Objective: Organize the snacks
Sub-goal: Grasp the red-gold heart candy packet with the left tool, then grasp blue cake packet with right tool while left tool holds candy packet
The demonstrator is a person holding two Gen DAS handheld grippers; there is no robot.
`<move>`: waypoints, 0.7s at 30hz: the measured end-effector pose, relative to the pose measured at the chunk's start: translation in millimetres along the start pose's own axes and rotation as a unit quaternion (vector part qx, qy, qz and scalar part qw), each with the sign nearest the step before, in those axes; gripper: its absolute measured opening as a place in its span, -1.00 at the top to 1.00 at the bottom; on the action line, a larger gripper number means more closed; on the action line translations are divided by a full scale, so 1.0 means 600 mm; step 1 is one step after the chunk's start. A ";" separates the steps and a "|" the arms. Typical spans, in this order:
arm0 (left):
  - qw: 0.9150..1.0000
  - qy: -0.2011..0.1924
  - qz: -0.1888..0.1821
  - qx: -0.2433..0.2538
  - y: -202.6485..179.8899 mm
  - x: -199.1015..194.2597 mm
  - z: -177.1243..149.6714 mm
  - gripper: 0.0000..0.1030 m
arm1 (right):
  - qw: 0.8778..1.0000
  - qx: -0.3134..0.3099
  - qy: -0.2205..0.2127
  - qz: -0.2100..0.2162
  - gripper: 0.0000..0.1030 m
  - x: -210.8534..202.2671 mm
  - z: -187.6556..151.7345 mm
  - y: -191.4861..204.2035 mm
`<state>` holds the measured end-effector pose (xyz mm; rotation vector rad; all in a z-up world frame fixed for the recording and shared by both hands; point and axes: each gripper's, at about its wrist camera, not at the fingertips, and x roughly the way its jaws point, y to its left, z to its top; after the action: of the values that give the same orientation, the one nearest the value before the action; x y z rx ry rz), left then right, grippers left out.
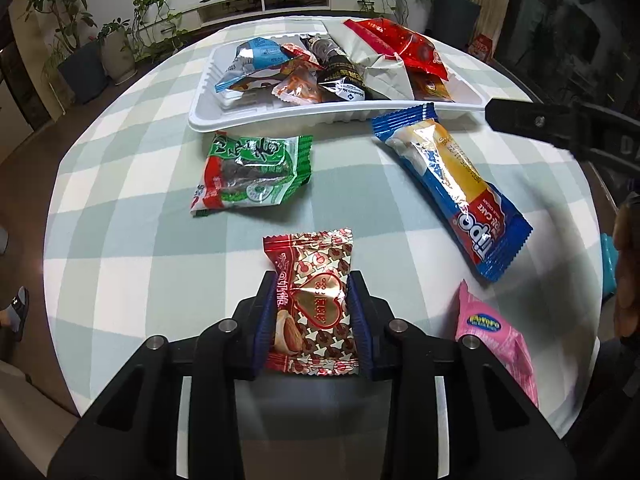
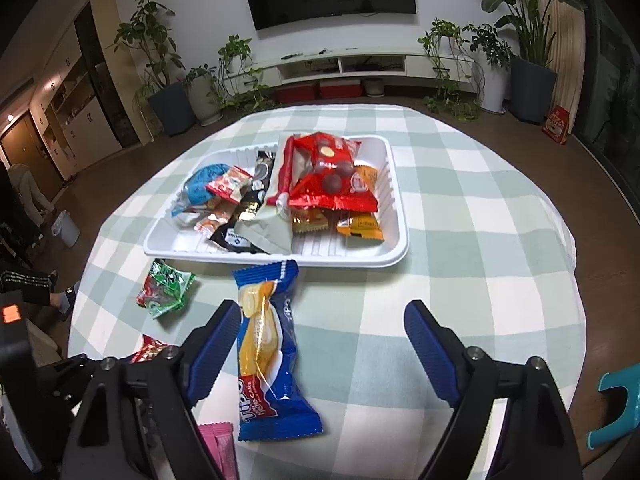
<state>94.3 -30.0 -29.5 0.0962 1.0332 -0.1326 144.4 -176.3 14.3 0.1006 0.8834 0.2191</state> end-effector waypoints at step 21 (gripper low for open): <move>0.993 -0.053 -0.064 -0.081 0.093 -0.040 -0.062 0.39 | 0.993 -0.104 0.032 -0.044 -0.45 0.046 -0.051 0.072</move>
<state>59.0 31.7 -26.9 -0.1249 0.9400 -0.1685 131.0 -127.9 -18.4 -0.1388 0.9221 0.2320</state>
